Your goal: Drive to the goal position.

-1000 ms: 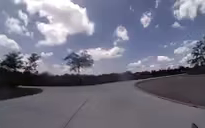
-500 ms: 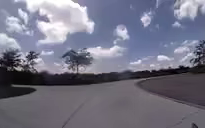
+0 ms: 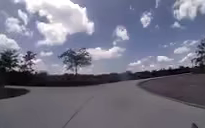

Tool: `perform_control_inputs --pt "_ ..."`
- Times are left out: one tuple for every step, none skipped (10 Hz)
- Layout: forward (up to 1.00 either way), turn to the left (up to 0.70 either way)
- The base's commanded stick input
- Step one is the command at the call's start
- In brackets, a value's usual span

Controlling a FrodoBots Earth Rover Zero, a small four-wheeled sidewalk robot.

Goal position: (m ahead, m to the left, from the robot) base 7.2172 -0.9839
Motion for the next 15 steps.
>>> perform_control_inputs --pt "0.85 0.00" --pt "0.85 0.00" --pt "0.85 0.00" --pt "0.85 0.00" --pt "0.85 0.00" --pt "0.85 0.00" --pt "0.85 0.00" --pt "0.85 0.00" --pt "0.85 0.00" --pt "0.85 0.00" --pt "0.85 0.00" --pt "0.85 0.00" --pt "0.85 0.00" --pt "0.85 0.00" --pt "0.85 0.00"
